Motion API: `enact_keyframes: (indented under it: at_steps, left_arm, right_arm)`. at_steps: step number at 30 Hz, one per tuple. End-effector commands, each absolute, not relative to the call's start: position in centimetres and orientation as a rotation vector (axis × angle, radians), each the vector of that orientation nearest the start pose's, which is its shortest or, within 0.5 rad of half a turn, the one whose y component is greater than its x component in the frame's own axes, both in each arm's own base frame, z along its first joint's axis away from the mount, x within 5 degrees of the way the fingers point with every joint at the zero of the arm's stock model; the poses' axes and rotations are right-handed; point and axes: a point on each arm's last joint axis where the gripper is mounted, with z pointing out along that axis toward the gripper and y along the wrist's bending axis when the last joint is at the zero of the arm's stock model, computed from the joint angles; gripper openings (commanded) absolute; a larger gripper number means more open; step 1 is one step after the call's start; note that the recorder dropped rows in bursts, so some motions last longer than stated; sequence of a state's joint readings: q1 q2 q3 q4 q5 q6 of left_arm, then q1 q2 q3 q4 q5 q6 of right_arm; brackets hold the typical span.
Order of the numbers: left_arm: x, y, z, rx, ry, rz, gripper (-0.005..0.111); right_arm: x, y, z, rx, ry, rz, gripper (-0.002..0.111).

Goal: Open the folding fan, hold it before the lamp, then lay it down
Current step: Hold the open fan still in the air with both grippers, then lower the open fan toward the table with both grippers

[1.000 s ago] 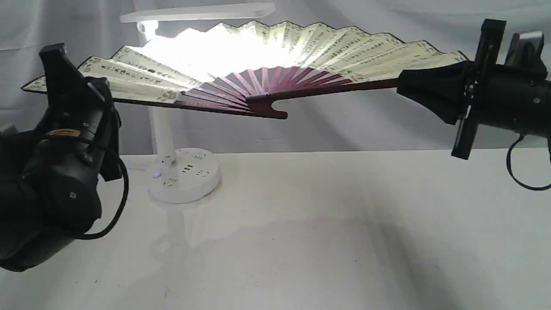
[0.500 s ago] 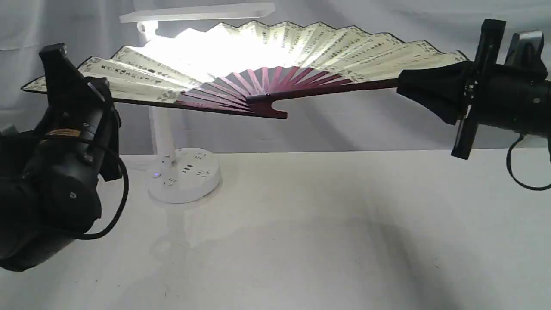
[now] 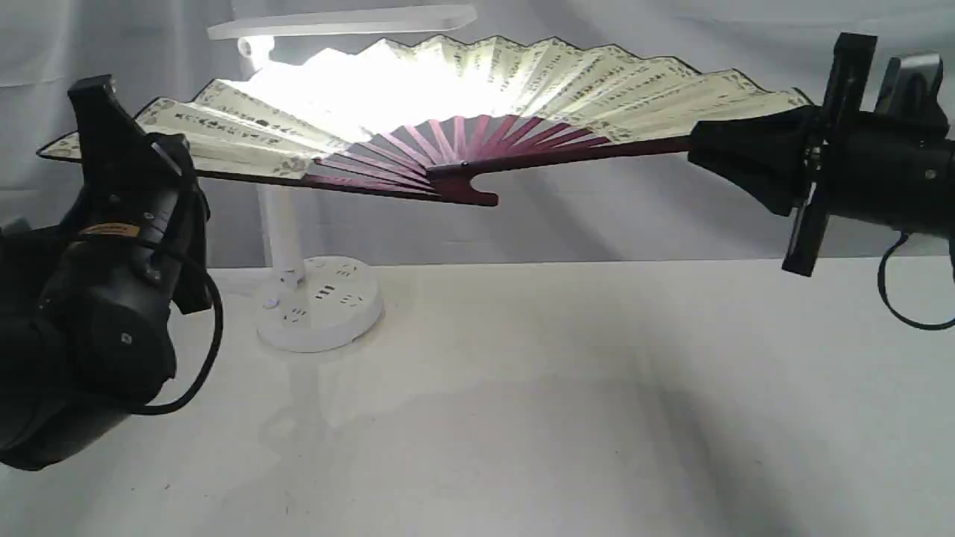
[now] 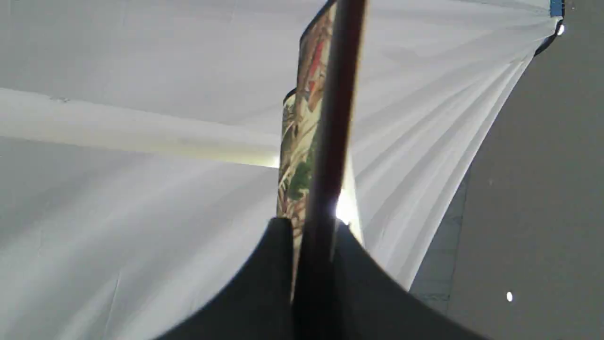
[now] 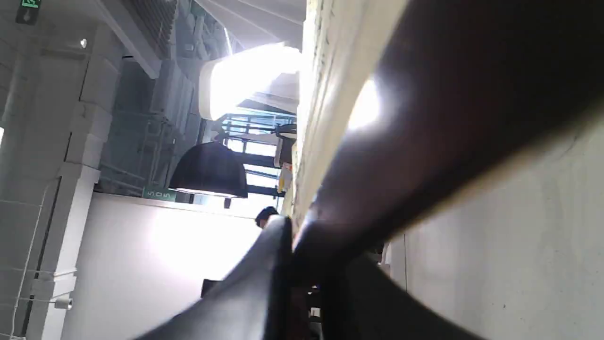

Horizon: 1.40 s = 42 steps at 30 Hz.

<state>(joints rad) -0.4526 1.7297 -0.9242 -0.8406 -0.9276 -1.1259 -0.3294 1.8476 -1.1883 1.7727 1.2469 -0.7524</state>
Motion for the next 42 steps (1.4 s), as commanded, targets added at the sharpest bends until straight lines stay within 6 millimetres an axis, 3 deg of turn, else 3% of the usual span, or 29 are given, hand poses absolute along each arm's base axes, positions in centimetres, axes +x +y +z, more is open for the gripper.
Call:
enact_keyframes:
  at_steps: [1, 15, 21, 27, 35, 42]
  left_arm:
    - [34.4, -8.3, 26.2, -1.468, 0.726, -1.182, 0.0]
    - [34.4, -8.4, 26.0, -1.479, 0.747, -1.183, 0.0]
    - [33.9, -8.5, 24.7, -1.502, 0.807, -1.154, 0.0]
    - [32.8, -8.2, 22.8, -1.509, 0.883, -1.103, 0.0]
    - [31.8, -10.1, 21.9, -1.579, 0.922, -1.1, 0.0]
    - [31.3, -11.2, 21.0, -1.573, 1.012, -1.076, 0.0]
  right_arm:
    - [37.7, -4.7, 26.5, 0.508, 1.843, 1.631, 0.0]
    - [37.7, -4.7, 26.5, 0.509, 1.842, 1.63, 0.0]
    - [37.5, -4.7, 26.2, 0.518, 1.854, 1.632, 0.0]
    - [37.0, -4.6, 24.9, 0.568, 1.874, 1.648, 0.0]
    - [35.9, -4.2, 22.9, 0.611, 1.907, 1.65, 0.0]
    - [33.9, -6.7, 20.6, 0.736, 1.892, 1.603, 0.0]
